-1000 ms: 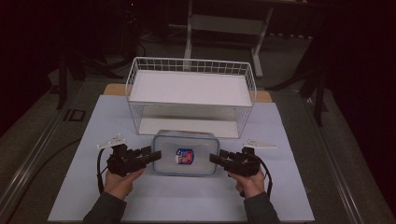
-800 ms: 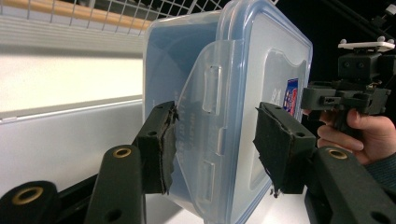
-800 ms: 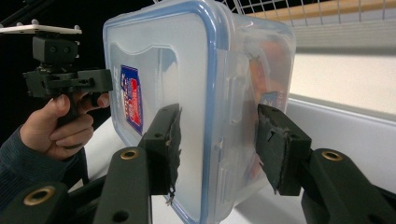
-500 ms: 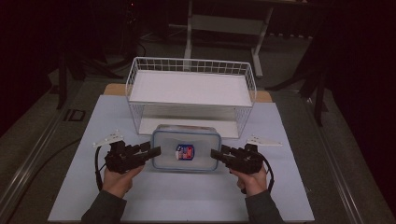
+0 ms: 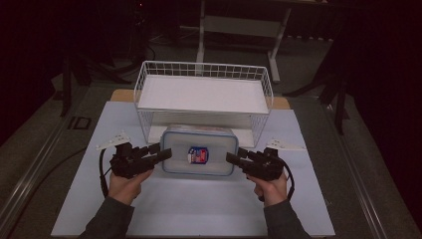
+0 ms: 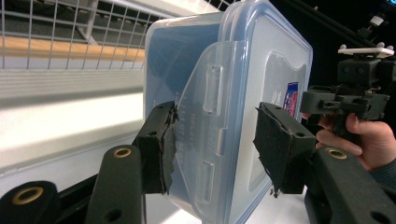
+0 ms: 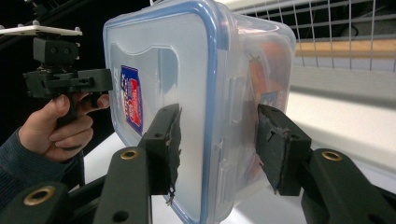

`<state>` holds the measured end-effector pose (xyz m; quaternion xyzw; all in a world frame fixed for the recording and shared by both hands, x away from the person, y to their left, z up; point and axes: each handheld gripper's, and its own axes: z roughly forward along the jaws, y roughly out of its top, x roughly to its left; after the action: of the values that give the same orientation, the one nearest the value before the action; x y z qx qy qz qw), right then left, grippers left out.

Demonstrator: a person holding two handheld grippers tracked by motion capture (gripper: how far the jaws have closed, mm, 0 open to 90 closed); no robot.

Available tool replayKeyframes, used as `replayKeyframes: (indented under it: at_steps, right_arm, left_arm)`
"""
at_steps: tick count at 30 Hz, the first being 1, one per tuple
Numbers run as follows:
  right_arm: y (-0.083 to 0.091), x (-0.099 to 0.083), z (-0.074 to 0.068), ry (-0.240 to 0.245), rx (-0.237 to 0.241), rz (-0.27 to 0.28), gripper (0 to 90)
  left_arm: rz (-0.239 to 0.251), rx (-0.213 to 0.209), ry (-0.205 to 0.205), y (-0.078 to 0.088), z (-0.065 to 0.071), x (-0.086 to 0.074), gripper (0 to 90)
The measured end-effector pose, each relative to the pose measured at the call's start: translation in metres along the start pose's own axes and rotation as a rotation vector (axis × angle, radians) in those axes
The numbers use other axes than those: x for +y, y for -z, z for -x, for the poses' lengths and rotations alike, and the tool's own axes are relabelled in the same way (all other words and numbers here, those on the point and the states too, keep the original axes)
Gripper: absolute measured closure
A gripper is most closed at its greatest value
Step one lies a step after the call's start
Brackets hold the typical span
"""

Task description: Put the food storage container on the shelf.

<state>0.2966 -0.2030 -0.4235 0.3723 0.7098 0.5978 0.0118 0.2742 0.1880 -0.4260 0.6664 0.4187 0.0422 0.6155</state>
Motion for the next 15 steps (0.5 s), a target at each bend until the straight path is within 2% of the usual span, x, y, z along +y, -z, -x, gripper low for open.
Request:
replayKeyframes:
  at_steps: [15]
  right_arm:
    - [0.006, 0.036, -0.007, 0.063, -0.002, 0.044, 51.8]
  left_arm:
    - [0.053, -0.009, -0.037, 0.001, 0.008, 0.03, 49.1]
